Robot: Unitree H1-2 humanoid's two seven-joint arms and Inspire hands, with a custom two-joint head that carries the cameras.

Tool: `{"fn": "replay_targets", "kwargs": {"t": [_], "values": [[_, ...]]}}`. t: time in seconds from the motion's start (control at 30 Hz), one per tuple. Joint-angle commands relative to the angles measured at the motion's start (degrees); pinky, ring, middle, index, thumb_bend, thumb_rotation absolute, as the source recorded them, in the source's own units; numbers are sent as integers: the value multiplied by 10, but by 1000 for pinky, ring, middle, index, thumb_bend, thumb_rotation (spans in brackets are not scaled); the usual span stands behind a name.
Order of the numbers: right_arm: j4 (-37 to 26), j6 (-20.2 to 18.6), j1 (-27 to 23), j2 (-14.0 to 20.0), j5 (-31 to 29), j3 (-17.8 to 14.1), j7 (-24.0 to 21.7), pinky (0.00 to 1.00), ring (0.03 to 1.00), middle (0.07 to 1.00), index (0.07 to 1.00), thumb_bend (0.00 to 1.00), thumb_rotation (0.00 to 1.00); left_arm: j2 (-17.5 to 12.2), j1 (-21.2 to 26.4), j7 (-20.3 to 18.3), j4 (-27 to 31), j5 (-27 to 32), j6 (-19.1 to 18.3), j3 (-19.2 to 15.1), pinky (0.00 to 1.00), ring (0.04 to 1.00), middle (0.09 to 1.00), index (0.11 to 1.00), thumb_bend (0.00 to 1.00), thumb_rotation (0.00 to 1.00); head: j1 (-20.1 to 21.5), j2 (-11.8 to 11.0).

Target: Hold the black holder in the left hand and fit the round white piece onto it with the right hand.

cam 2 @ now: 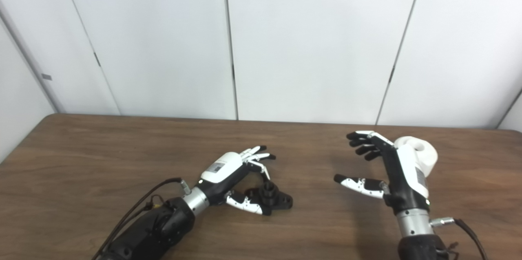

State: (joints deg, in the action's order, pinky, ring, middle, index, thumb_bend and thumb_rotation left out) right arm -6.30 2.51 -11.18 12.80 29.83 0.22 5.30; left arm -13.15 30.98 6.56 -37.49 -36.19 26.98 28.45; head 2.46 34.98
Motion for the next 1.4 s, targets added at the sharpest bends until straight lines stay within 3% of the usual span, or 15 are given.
{"fn": "replay_targets", "kwargs": {"t": [0.0, 0.17, 0.3, 0.53, 0.67, 0.77, 1.0, 1.2, 1.37], "values": [[-24, 5, -24, 3, 1, -1, 6, 540, 606, 652, 676, 579, 85, 17, -27, -14, -34, -20, -21, 20, 986, 1000, 910, 479, 523, 76, 10, 0], [-34, -7, -32, 20, 5, -3, -13, 541, 607, 656, 673, 586, 103, 12, -28, -15, -39, -23, -34, 17, 990, 1000, 910, 480, 523, 76, 20, -2], [-54, -28, -48, 73, -4, 4, -85, 532, 626, 681, 686, 584, 123, 9, -30, -7, -48, -27, -41, 17, 973, 993, 903, 480, 523, 75, 43, -10], [-70, -52, -77, 143, 1, 2, -143, 535, 634, 700, 699, 660, 172, 2, -32, 0, -69, -19, -21, 15, 971, 988, 896, 480, 523, 75, 82, -15], [-91, -106, -100, 189, 63, 3, -185, 567, 672, 728, 725, 723, 218, -4, -36, 9, -69, -22, -11, 16, 961, 987, 901, 480, 523, 76, 103, -19], [-103, -148, -120, 228, 106, 5, -233, 628, 751, 775, 750, 764, 230, -6, -36, 14, -71, -24, -7, 18, 953, 986, 904, 480, 523, 77, 117, -26], [-89, -186, -160, 293, 156, 9, -287, 639, 814, 828, 754, 833, 251, -13, -43, 20, -72, -21, -2, 22, 953, 984, 897, 480, 523, 75, 159, -46], [-72, -220, -179, 302, 173, 18, -328, 693, 873, 894, 817, 904, 276, -22, -43, 20, -84, -9, -1, 37, 980, 999, 905, 481, 522, 77, 207, -69], [-37, -218, -186, 289, 181, 28, -315, 663, 859, 902, 841, 948, 304, -31, -43, 32, -90, 2, -1, 50, 975, 995, 902, 481, 523, 77, 232, -81]]}}
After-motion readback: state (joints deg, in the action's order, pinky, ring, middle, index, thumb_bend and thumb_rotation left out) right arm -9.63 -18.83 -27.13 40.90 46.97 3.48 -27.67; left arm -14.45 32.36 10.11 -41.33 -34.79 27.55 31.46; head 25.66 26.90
